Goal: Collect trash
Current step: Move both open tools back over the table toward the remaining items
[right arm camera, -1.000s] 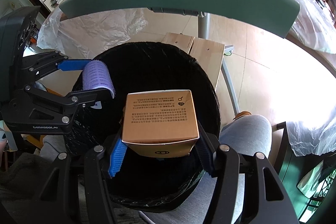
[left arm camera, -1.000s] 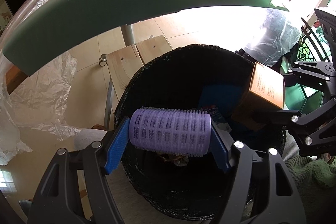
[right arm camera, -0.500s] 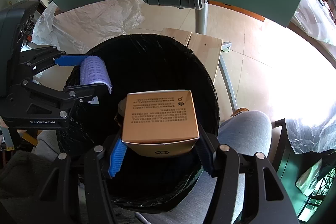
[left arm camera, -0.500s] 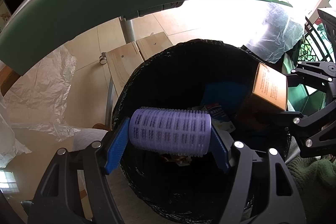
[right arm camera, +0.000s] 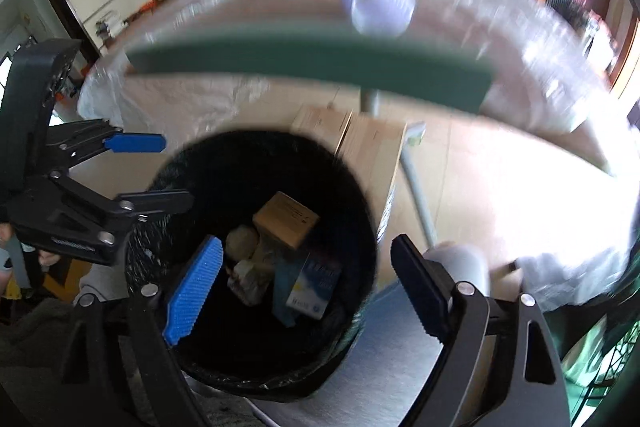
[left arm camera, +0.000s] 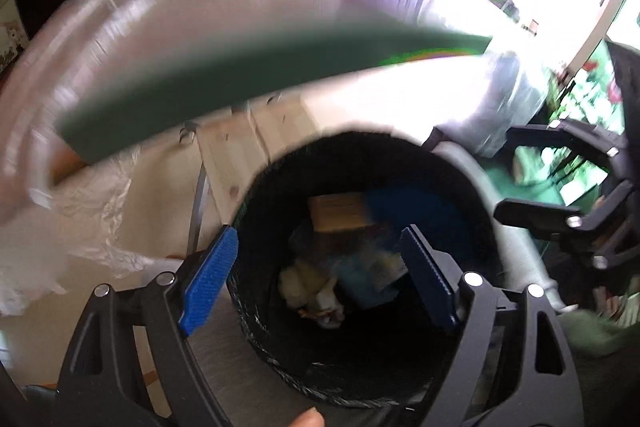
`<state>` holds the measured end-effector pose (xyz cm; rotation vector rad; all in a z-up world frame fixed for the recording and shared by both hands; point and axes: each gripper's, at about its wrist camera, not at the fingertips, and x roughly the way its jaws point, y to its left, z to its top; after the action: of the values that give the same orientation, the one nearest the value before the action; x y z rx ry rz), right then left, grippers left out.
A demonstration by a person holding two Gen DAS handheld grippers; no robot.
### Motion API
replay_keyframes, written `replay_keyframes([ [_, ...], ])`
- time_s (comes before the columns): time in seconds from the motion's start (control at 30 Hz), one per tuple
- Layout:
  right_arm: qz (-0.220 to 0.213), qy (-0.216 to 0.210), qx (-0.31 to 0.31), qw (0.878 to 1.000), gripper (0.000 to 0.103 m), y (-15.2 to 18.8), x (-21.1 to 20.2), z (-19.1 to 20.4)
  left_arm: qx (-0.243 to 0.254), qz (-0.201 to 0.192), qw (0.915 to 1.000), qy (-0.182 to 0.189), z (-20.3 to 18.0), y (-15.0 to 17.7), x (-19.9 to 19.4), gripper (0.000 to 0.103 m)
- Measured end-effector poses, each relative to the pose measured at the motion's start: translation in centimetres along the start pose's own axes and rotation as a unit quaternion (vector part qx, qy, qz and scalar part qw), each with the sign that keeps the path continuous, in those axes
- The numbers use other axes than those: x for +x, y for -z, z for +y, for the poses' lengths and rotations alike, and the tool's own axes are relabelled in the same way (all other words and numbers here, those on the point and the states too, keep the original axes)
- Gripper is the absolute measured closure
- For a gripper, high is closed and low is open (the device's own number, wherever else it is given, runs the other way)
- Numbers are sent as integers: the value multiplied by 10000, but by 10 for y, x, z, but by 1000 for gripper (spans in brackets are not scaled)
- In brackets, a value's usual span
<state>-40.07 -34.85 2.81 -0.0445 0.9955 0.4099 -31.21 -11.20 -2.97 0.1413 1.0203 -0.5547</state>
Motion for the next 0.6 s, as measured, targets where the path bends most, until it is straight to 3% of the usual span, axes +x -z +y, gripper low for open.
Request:
replay_keyframes([
  [0.07,-509,90,-108,9986,7,-11,-26,1,35,-592,9982,-13,-1,-15,-37,18],
  [0.1,-816,198,-159,9963,4,-16,-38,2,67,-865,9962,-90,-1,-22,-52,11],
  [0.13,-1123,301,-208,9930,4,-23,-47,2,133,-1278,9913,-277,-1,-34,-72,1],
  [0.17,-1280,348,-242,9909,4,-28,-51,2,186,-1626,9856,-417,0,-44,-86,1],
  [0.23,-1482,538,-246,9872,4,-46,-49,-1,258,-1917,9785,-709,4,-70,-93,1],
  [0.3,-1438,655,-162,9873,4,-62,-39,-6,287,-1837,9789,-854,11,-93,-84,1],
  [0.4,-1281,487,127,9905,4,-86,-17,-21,168,-1451,9862,-784,29,-137,-53,1],
  [0.6,-912,652,399,9929,4,-110,17,-39,160,-972,9912,-885,52,-188,1,1],
])
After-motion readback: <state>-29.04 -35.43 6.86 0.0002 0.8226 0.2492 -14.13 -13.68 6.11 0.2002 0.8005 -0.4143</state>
